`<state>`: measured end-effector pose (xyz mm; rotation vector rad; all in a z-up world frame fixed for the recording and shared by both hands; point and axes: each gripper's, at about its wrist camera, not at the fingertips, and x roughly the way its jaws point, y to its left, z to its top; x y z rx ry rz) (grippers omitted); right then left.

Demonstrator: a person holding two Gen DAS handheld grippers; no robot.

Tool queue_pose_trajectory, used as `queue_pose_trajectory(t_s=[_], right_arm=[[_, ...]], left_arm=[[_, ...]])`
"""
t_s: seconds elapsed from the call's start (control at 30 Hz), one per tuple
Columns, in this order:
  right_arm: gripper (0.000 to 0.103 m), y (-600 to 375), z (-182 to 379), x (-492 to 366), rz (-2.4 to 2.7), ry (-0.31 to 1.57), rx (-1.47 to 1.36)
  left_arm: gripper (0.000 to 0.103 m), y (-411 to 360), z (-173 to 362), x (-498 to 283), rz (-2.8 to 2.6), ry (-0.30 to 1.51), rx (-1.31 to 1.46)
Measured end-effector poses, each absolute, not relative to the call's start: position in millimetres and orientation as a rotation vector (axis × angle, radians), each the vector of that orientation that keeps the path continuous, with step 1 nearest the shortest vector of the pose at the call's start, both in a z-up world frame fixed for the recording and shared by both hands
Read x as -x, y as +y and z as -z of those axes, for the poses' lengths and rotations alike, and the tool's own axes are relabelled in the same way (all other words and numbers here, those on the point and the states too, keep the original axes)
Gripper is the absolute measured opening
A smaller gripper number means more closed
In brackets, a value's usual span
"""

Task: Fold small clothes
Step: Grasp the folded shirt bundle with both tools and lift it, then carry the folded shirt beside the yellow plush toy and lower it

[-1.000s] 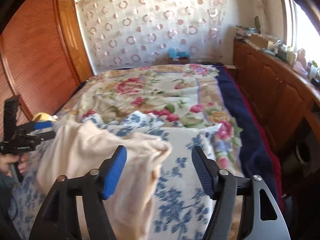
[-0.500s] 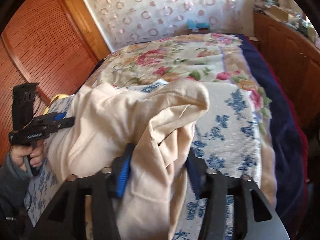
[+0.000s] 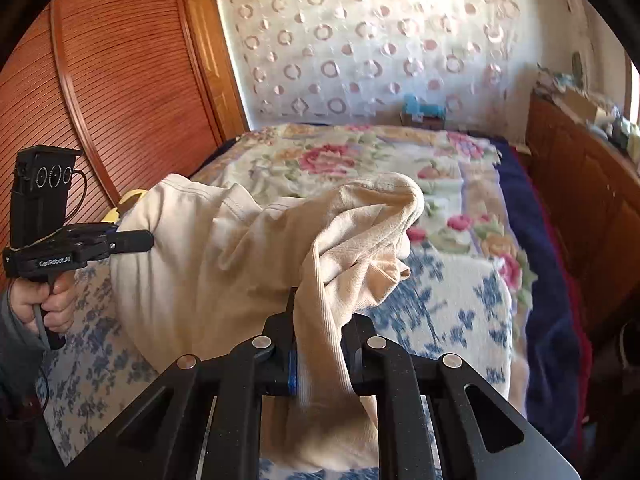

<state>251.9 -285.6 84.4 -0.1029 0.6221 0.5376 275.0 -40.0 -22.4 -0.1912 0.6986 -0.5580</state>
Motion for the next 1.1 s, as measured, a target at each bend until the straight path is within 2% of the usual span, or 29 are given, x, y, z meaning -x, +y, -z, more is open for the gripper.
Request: queue_pose_trajectory(t_s=[0.3,0.6,0.83,1.0,1.1], right_arm=[[0.014,-194,-103,-261,-0.715,0.534,0.228],[0.014,-2,-92,-336,-0.941,0.537,0.472],[0.014,114,-64,-381,-1.056,0.601,0.572],[0.014,144,-65,-418,-1.11,0.604,0.568],[0.018,164,-52,-436,-1.084,0.646,0.536]], left_arm=[[0.013,66,-4,-207,0.34,0.57,0.261],[0.012,176,48,-158,0.056,0.58,0.422],[0.012,210,81,-136,-0.007,0.609,0.502],[0.012,224,84,-128,-0.012,0.634,0.507],[0.012,221,90,-134,-0.043,0.665,0.473]])
